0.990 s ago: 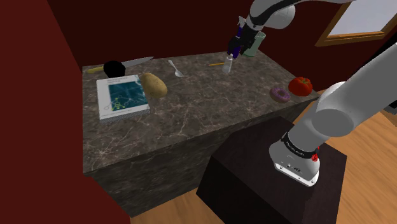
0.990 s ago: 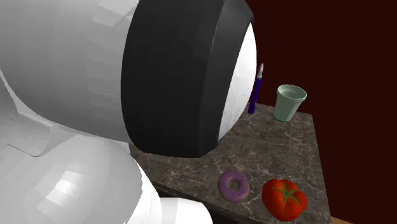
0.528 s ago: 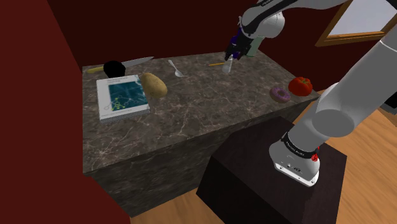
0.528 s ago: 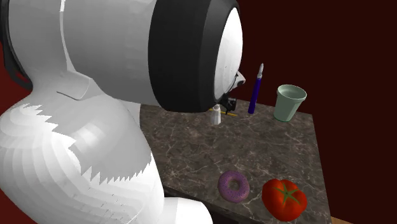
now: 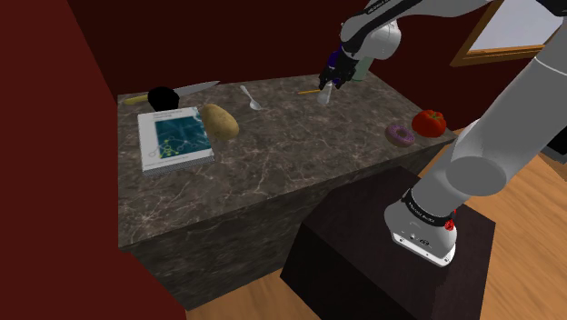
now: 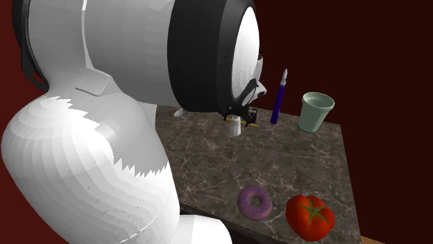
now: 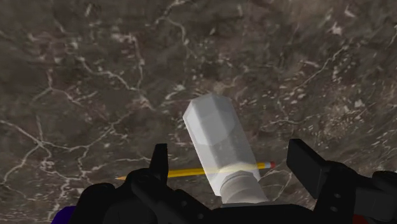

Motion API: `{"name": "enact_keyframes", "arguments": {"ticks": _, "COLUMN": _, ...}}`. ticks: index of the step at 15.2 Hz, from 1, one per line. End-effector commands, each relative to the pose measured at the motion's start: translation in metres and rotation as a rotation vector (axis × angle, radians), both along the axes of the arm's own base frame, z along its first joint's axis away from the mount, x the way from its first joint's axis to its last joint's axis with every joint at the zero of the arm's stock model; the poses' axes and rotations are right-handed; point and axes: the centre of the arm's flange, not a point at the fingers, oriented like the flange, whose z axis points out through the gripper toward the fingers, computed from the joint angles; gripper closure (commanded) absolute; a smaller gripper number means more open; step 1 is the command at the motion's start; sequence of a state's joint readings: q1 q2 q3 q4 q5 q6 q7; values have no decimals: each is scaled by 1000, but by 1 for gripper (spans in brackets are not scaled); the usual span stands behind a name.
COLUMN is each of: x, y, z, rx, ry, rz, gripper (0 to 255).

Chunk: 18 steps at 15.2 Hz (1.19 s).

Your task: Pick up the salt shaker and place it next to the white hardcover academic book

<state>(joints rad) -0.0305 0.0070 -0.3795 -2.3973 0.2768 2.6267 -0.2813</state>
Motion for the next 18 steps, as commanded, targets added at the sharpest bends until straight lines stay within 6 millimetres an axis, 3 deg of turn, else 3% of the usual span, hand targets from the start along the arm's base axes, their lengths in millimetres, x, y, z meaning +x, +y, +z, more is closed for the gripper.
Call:
{"name": "enact_keyframes", "arguments": {"ticks": 1, "x": 0, "y": 0, "z": 0, "rx": 0, "ry": 0, "rz": 0, "gripper": 0}}
{"name": "enact_keyframes", "arguments": {"ticks": 2, "x": 0, "y": 0, "z": 0, "rx": 0, "ry": 0, "rz": 0, "gripper": 0}}
{"name": "enact_keyframes", "arguments": {"ticks": 3, "x": 0, "y": 0, "z": 0, "rx": 0, "ry": 0, "rz": 0, "gripper": 255}}
{"name": "enact_keyframes", "arguments": {"ticks": 12, "x": 0, "y": 0, "z": 0, "rx": 0, "ry": 0, "rz": 0, "gripper": 255}}
{"name": "enact_keyframes", "arguments": {"ticks": 18, "x": 0, "y": 0, "z": 31, "rx": 0, "ry": 0, "rz": 0, "gripper": 255}}
